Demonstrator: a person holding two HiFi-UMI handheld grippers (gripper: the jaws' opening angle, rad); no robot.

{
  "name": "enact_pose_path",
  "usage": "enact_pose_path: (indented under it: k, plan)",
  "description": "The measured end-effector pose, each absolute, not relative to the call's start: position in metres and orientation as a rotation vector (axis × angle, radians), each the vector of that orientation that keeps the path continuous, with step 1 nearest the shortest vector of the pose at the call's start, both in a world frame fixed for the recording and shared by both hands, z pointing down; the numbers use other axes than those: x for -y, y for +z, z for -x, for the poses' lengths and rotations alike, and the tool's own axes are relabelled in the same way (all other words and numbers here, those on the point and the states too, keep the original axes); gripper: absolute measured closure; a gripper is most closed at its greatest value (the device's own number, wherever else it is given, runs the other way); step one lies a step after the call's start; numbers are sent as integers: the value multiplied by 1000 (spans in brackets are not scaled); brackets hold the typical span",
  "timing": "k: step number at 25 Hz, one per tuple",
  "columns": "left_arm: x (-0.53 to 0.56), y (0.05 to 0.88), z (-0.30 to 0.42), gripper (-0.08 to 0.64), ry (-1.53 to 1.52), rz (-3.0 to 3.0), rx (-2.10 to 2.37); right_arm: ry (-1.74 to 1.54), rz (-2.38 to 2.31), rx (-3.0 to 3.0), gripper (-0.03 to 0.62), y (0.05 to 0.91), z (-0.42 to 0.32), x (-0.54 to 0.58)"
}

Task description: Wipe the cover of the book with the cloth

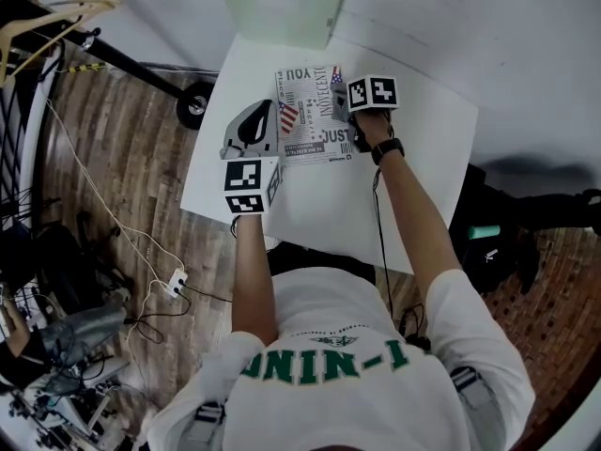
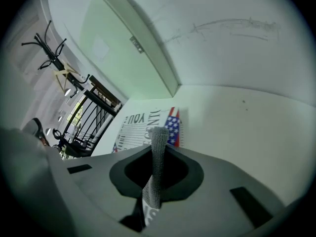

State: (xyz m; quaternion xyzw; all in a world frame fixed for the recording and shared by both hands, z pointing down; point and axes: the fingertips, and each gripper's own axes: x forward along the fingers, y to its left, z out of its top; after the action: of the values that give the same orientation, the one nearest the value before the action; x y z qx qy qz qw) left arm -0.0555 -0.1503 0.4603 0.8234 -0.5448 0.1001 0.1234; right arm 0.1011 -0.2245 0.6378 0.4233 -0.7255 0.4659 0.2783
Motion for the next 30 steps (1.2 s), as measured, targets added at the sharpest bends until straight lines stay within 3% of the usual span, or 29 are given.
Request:
enact_pose_path:
  k: [7, 11, 16, 25, 30]
  plan:
    - [145, 461, 83, 545, 308, -2347, 1657, 1252, -822, 2074, 558, 633, 27, 189]
    - [141, 460, 91, 546, 318, -2335, 1677, 1223, -776, 2059, 558, 644, 53, 180]
    - [142, 461, 90, 546, 315, -2338, 1666, 1228, -831, 2044, 558, 644, 21, 185]
    - [146, 460, 46, 546, 297, -2419, 1569, 1263, -1054, 1982, 560, 640, -102, 196]
    - [144, 458, 44, 546, 293, -2420, 1572, 1272, -1137, 1958, 560, 640, -121, 194]
